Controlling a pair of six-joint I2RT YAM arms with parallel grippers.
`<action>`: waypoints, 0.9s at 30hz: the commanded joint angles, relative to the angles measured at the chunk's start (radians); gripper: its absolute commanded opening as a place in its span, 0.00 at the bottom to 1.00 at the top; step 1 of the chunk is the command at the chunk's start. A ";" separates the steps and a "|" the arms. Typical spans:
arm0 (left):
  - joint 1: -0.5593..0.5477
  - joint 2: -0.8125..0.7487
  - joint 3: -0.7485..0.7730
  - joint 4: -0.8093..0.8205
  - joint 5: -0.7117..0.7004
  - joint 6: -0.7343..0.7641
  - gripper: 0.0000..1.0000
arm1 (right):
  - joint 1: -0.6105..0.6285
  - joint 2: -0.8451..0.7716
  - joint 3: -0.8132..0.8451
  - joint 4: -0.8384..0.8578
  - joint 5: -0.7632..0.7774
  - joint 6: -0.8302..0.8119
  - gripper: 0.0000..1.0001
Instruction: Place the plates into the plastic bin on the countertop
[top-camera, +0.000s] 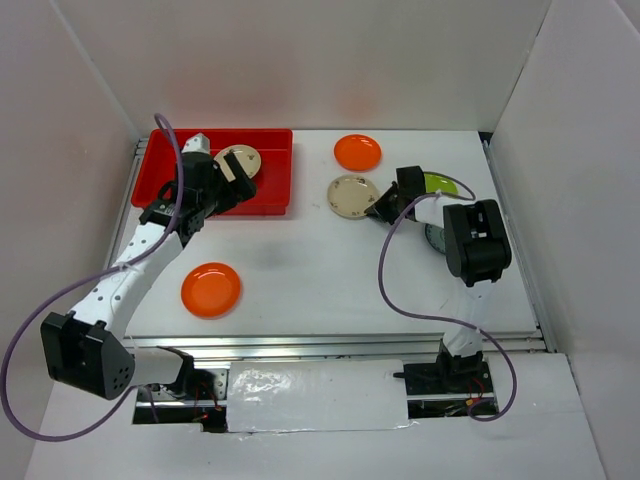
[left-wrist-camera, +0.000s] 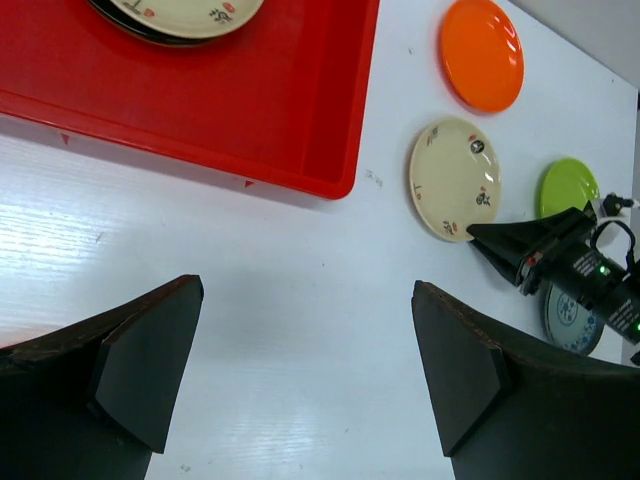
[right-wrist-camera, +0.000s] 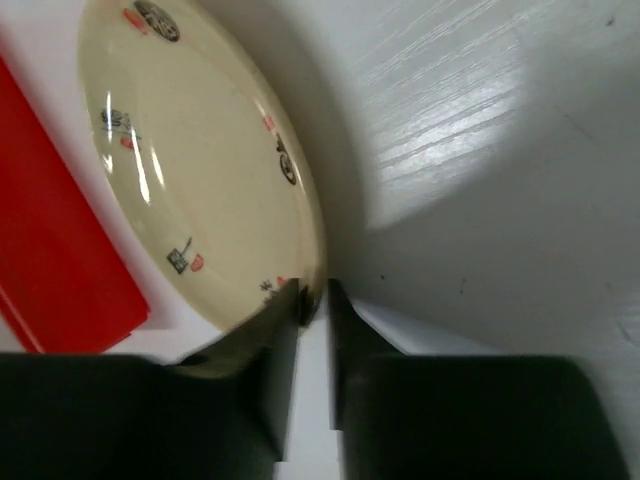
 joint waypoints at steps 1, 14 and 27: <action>-0.030 -0.016 -0.021 0.028 -0.019 0.028 0.99 | -0.016 0.048 0.052 -0.033 -0.019 0.032 0.14; -0.036 0.284 -0.002 0.343 0.687 0.084 0.99 | 0.091 -0.365 -0.181 -0.015 0.015 -0.135 0.00; -0.064 0.369 0.022 0.395 0.693 0.065 0.78 | 0.126 -0.468 -0.336 0.218 -0.410 -0.105 0.00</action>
